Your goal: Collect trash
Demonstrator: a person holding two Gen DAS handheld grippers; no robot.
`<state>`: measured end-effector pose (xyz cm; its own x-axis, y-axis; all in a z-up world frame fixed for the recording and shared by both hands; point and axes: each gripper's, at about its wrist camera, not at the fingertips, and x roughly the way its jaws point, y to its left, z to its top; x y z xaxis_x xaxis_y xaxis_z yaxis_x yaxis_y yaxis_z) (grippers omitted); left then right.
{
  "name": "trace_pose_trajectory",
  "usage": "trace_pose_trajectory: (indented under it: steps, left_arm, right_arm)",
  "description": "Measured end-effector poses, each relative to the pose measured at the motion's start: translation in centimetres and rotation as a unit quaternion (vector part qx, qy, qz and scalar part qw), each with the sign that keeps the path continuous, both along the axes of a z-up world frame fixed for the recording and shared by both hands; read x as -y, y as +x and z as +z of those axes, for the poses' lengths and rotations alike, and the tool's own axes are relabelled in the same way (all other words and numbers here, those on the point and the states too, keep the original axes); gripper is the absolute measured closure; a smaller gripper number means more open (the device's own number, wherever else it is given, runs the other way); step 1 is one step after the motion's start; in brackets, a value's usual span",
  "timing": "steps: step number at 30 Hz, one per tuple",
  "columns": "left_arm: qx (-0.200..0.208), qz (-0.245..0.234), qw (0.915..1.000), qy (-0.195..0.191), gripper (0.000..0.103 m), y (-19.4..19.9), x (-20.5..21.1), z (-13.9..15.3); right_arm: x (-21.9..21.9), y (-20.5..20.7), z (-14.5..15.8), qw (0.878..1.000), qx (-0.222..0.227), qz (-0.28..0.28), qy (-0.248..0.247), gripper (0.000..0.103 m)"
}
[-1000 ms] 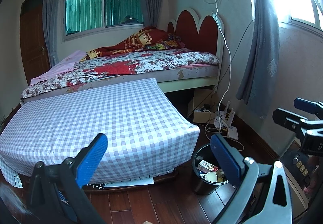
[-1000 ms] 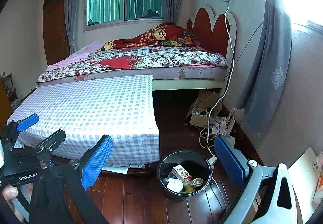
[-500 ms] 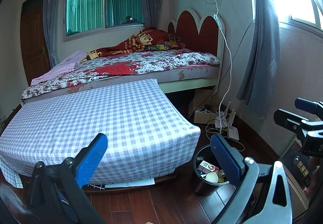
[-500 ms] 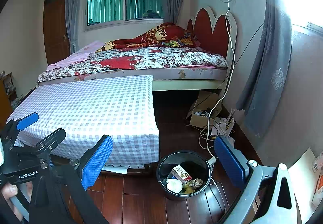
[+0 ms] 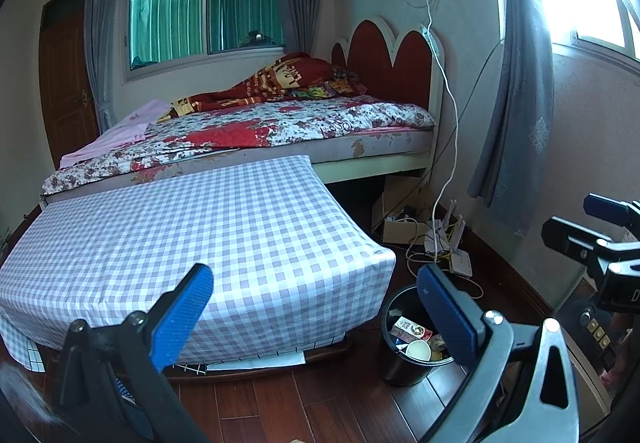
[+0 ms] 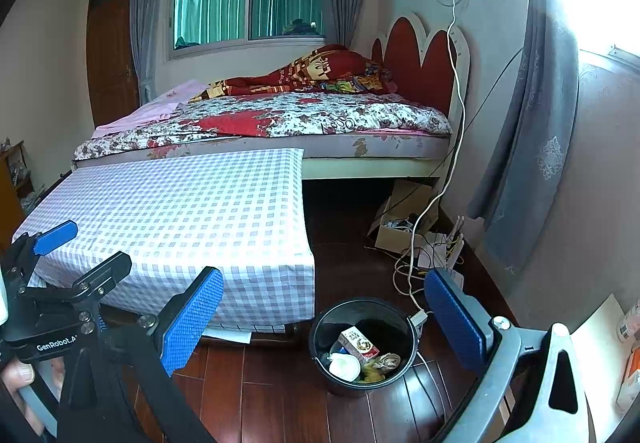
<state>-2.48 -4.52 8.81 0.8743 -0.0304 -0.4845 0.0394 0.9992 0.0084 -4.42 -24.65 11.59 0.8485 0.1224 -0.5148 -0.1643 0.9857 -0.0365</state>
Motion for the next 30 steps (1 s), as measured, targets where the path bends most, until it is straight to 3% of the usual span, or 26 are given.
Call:
trace_pose_trajectory:
  steps: [30]
  left_arm:
    - [0.003, -0.01, 0.9999, -0.002, 0.001, -0.3, 0.0, -0.3]
  right_arm:
    - [0.9, -0.2, -1.0, 1.0, -0.009, 0.011, -0.003, 0.001]
